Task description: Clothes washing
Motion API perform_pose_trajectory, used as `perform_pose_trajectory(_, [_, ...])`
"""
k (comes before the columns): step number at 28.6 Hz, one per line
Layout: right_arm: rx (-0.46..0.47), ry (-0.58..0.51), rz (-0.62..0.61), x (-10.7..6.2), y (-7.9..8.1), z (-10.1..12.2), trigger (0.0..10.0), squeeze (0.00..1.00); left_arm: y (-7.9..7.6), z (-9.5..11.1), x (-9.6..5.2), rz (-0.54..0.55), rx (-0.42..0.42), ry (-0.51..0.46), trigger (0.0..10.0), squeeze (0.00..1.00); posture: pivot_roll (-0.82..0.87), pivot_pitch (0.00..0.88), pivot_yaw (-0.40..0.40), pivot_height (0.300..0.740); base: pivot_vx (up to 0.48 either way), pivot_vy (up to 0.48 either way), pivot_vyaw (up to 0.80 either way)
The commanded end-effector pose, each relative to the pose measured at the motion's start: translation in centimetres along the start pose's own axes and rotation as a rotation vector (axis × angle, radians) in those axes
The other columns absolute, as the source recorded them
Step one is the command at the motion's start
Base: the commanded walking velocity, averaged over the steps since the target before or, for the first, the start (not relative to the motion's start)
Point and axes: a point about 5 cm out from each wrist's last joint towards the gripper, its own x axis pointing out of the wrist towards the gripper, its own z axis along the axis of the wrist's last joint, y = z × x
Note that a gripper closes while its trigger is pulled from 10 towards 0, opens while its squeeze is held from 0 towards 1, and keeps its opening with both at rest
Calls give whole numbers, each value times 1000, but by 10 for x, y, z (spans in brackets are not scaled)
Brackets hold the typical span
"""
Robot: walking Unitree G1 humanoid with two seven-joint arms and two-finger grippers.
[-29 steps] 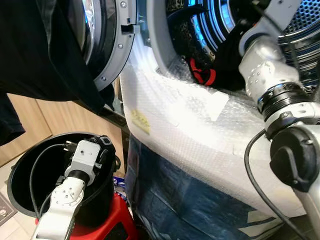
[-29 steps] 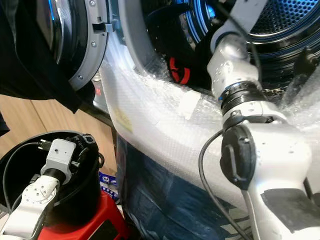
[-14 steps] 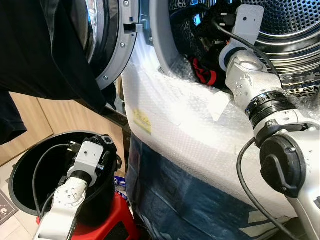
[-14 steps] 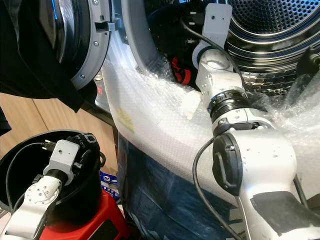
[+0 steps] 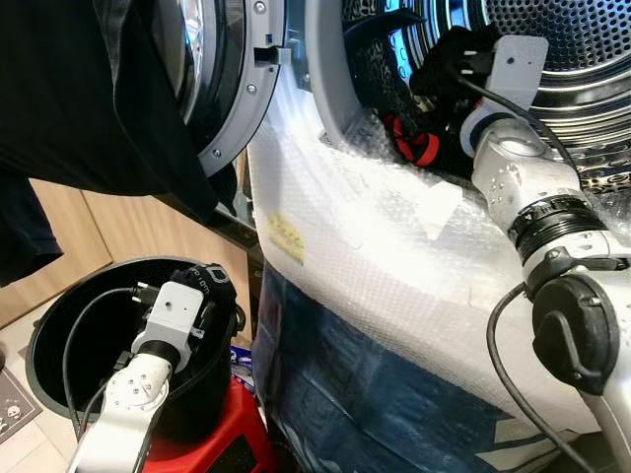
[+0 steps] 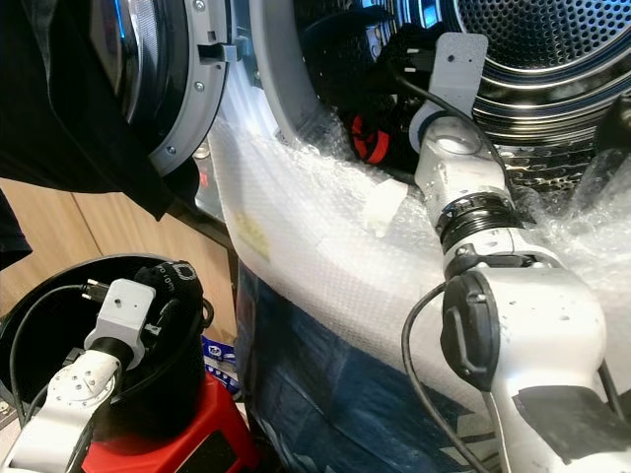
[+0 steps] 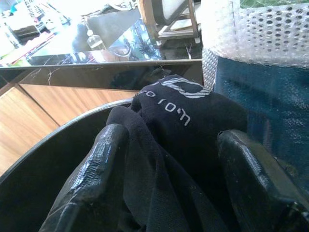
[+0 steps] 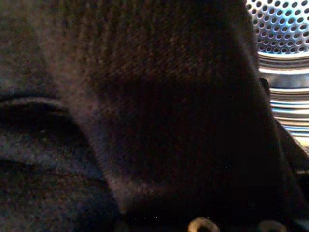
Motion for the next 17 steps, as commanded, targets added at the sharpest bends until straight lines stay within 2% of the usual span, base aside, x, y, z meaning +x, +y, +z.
perform_pose_trajectory(1, [3, -83, -4, -1, -5, 28, 10000, 1000, 1, 7, 0, -6, 9, -17, 10000, 0, 226, 0, -35, 740, 0, 0, 0])
perform_pose_trajectory(8, [38, -144, 37, -3, 1, 49, 10000, 1000, 0, 11, 1, -9, -7, -24, 10000, 0, 229, 0, -32, 740, 0, 0, 0])
perform_pose_trajectory(16, [33, -147, 44, -3, 2, 50, 10000, 1000, -1, 11, 0, -10, -8, -21, 10000, 0, 229, 0, -32, 740, 0, 0, 0])
perform_pose_trajectory(17, [5, -164, 22, -3, 0, 51, 10000, 1000, -2, 10, 0, -15, -8, -15, 10000, 0, 224, 0, -36, 740, 0, 0, 0])
